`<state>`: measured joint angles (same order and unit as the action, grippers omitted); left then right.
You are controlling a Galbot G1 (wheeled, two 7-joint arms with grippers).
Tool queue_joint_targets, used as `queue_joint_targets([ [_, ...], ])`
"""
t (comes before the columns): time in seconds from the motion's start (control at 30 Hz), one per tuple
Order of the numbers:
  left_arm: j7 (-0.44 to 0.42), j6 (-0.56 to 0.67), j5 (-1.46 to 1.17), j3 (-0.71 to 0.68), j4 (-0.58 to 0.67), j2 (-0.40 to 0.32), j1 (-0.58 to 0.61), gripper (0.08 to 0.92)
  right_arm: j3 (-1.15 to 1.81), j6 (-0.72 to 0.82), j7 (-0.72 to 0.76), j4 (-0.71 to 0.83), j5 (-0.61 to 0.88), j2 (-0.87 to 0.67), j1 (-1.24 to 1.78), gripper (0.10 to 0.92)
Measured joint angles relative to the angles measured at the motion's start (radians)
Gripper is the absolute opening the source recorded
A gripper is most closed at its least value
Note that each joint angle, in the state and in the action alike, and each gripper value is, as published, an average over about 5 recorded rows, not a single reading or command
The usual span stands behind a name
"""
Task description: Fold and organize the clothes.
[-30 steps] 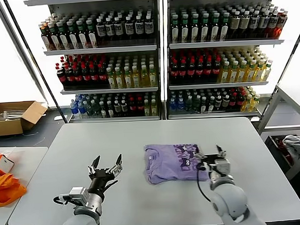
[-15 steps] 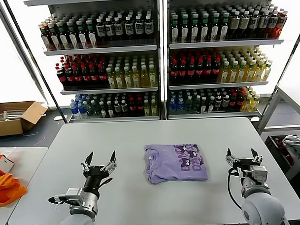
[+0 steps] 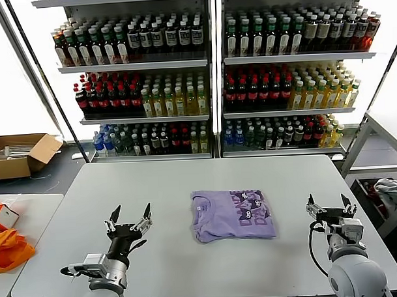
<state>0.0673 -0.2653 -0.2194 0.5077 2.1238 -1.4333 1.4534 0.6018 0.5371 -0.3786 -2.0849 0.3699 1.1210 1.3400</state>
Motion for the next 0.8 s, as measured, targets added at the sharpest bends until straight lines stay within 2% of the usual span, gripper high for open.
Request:
queue_joint_targets([
  [0.2,-0.01,0.01,0.013,0.006,0.02,-0.02,0.028,0.823,0.0,0.0,0.0,-0.006,-0.001,0.004,0.0,0.823],
  [0.8,-0.017,0.012,0.004,0.012,0.065,-0.015,0.065,0.823,-0.003,-0.009,0.001,-0.03,-0.021,0.03,0.036,0.823],
])
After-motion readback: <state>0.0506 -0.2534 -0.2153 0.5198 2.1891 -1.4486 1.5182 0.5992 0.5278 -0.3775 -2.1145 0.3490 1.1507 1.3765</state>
